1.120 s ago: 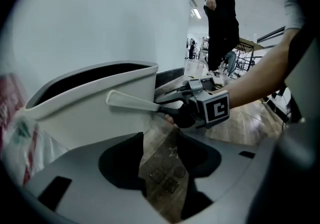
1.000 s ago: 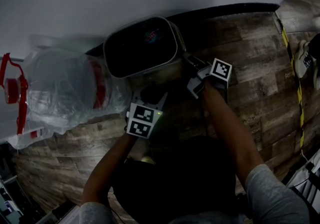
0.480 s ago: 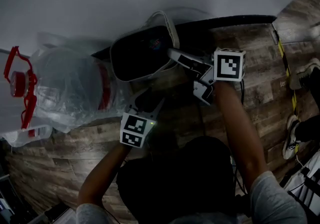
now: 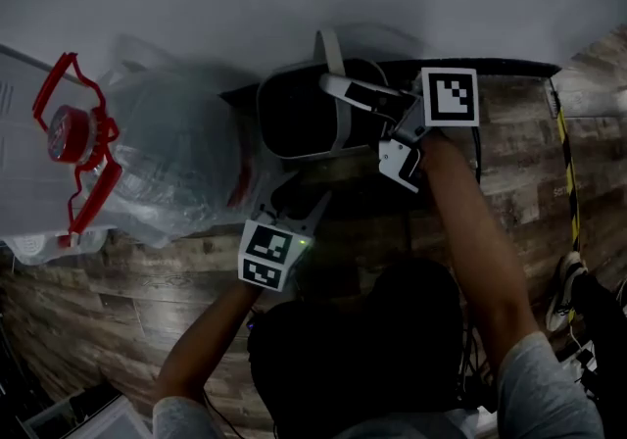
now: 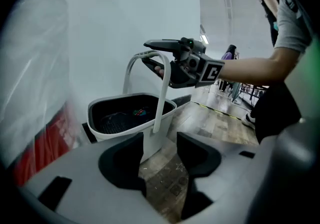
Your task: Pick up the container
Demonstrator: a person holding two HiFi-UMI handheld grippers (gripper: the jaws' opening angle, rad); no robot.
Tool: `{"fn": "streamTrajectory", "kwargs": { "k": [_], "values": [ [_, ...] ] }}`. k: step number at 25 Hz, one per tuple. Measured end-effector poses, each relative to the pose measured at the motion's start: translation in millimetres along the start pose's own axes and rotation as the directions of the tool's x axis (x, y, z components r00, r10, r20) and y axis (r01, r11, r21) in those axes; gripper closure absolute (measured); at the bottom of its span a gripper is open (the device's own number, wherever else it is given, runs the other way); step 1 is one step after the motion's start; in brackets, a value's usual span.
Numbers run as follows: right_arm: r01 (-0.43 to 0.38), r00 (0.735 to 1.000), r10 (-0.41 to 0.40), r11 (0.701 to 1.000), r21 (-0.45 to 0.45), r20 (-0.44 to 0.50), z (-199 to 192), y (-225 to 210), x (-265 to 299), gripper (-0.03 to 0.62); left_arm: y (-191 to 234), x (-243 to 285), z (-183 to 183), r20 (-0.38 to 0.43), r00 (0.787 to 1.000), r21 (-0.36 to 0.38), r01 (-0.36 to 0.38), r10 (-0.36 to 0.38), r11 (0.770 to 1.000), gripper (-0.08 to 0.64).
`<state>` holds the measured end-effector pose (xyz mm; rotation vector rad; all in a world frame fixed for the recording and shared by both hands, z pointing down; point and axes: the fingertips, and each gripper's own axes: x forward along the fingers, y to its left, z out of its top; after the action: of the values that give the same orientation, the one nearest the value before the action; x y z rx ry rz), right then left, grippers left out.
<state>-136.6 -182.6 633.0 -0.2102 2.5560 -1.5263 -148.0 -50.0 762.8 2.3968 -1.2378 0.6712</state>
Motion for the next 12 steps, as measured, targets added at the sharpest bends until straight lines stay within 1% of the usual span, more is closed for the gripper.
{"fn": "streamTrajectory", "kwargs": {
  "k": [1,2,4,5,6,7,8,9,10,11,12],
  "values": [
    [0.014,1.0,-0.014,1.0,0.018,-0.005,0.5,-3.1,1.1,0.443,1.1,-1.3,1.8,0.004,1.0,-0.002,0.003,-0.003,1.0,0.345],
    [0.039,0.999,-0.039,0.998,0.051,0.017,6.4,-9.8,0.2,0.433,2.7,-2.6,3.6,0.007,1.0,-0.001,0.009,-0.009,1.0,0.345],
    [0.085,0.992,-0.095,0.99,0.114,0.084,24.0,-23.8,-0.1,0.434,5.7,-6.0,5.6,0.008,1.0,0.004,0.022,-0.022,1.0,0.345],
    [0.109,0.99,-0.118,0.988,0.111,0.08,27.1,-28.3,3.8,0.434,6.6,-7.6,6.4,0.009,1.0,0.003,0.03,-0.03,1.0,0.345],
    [0.124,0.991,-0.129,0.988,0.092,0.044,24.6,-29.9,10.6,0.445,7.0,-8.9,7.6,0.01,0.999,0.0,0.039,-0.039,0.999,0.345],
    [0.121,0.993,-0.121,0.99,0.075,-0.004,19.3,-27.7,18.5,0.479,6.8,-9.8,9.6,0.015,0.999,-0.005,0.05,-0.05,0.999,0.345],
    [0.103,0.994,-0.101,0.992,0.066,-0.042,14.3,-22.6,25.6,0.547,6.5,-10.5,12.4,0.022,0.998,-0.009,0.064,-0.064,0.998,0.345],
    [0.09,0.994,-0.086,0.994,0.06,-0.066,10.8,-17.7,30.6,0.554,6.8,-11.3,16.1,0.031,0.996,-0.01,0.08,-0.079,0.997,0.345],
    [0.098,0.992,-0.093,0.994,0.047,-0.087,7.7,-14.9,33.7,0.557,8.2,-12.2,20.3,0.039,0.995,-0.008,0.095,-0.095,0.995,0.345],
    [0.136,0.984,-0.132,0.991,0.022,-0.117,3.6,-14.7,34.9,0.558,10.6,-13.6,25.0,0.047,0.993,-0.008,0.109,-0.108,0.994,0.345],
    [0.216,0.963,-0.216,0.976,-0.018,-0.159,-2.7,-18.7,32.8,0.558,13.2,-15.9,30.3,0.053,0.991,-0.018,0.12,-0.119,0.993,0.345]
  ]
}}
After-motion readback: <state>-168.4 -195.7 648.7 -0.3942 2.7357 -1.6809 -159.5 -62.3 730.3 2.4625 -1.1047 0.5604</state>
